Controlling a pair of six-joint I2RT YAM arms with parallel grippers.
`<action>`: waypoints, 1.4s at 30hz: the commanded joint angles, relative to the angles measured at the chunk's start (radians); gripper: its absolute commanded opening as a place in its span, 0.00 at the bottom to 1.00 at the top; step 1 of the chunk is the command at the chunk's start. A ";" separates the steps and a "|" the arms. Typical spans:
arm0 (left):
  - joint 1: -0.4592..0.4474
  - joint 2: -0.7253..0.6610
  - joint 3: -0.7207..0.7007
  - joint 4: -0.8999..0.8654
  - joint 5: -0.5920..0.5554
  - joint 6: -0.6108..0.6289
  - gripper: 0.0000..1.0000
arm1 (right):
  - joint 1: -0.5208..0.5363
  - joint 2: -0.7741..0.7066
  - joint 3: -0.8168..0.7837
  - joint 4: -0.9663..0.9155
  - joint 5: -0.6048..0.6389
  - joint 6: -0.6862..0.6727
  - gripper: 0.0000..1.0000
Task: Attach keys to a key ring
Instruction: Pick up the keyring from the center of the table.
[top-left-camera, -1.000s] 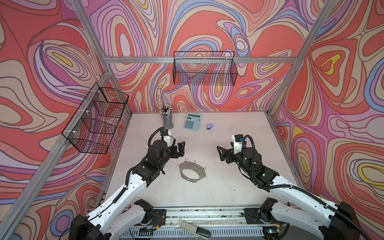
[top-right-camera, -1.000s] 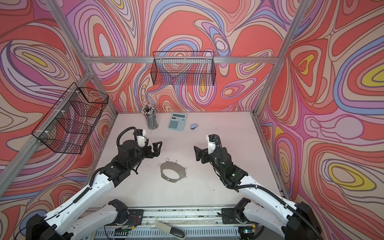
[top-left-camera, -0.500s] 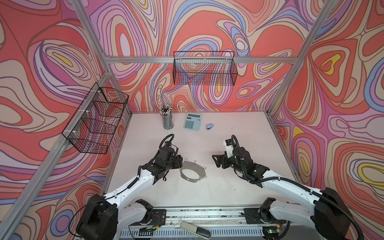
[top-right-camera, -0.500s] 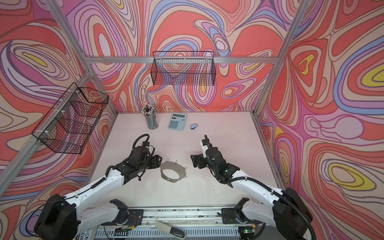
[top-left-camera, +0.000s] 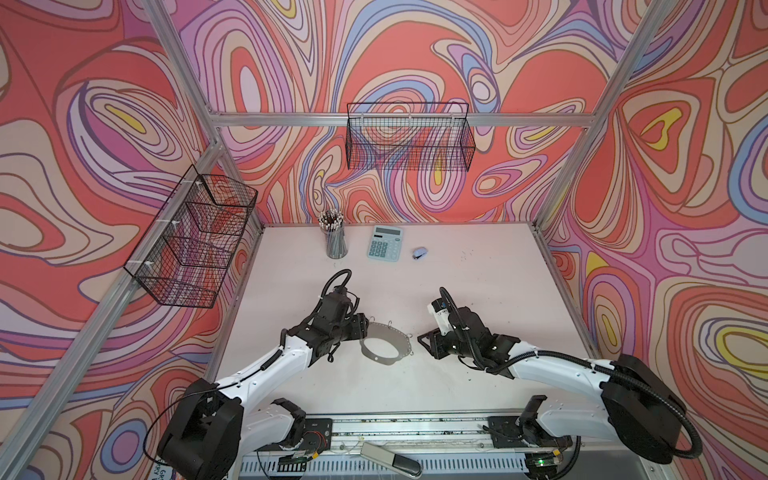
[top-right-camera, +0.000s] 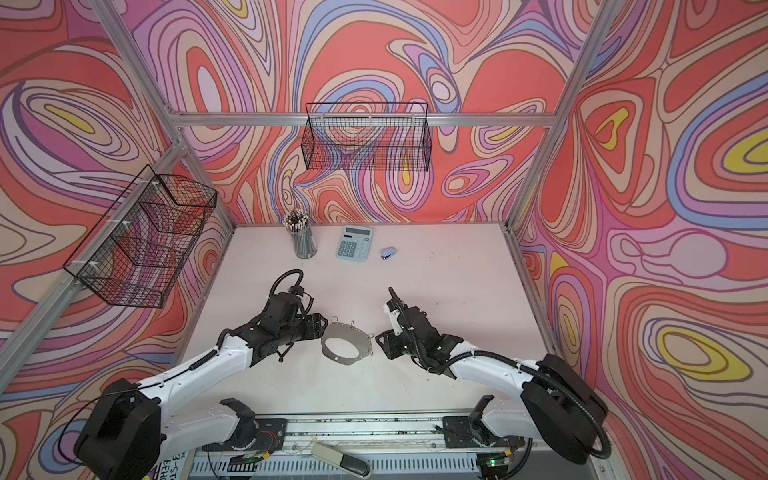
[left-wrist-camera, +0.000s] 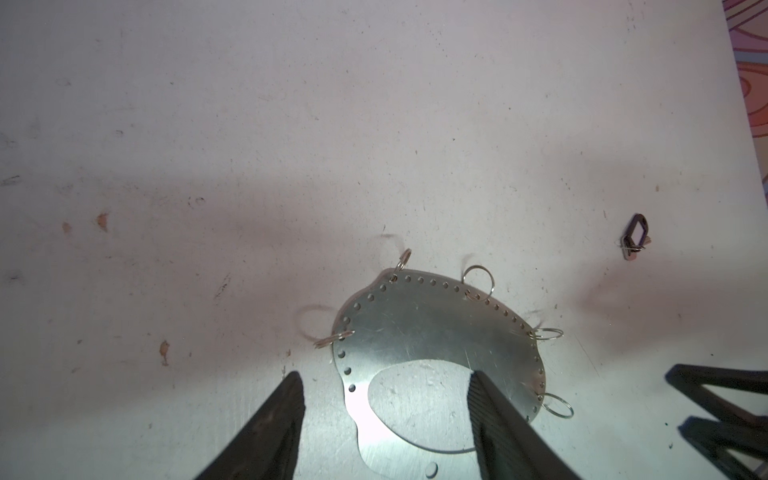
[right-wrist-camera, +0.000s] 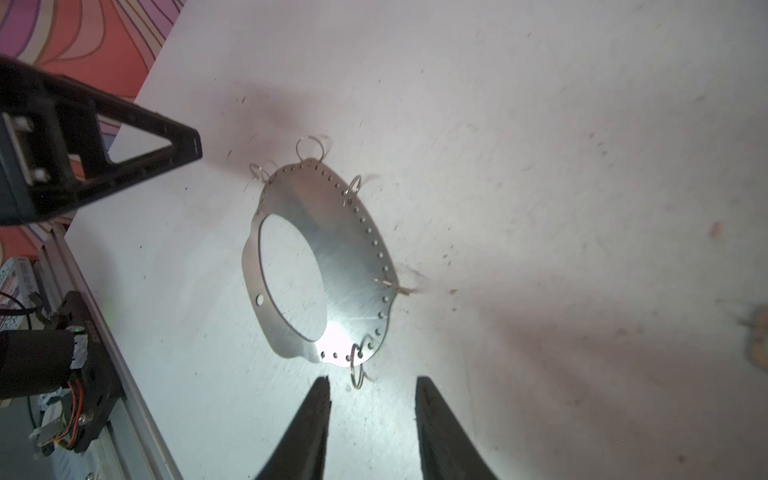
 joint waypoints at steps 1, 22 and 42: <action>0.004 -0.036 -0.018 0.020 0.014 -0.024 0.66 | 0.049 0.034 -0.013 0.059 0.018 0.060 0.33; 0.005 -0.119 -0.025 0.004 0.035 -0.014 0.66 | 0.110 0.254 0.084 0.106 0.118 -0.010 0.10; 0.004 -0.165 -0.004 -0.013 0.045 -0.007 0.66 | 0.109 0.206 0.098 0.063 0.151 -0.060 0.00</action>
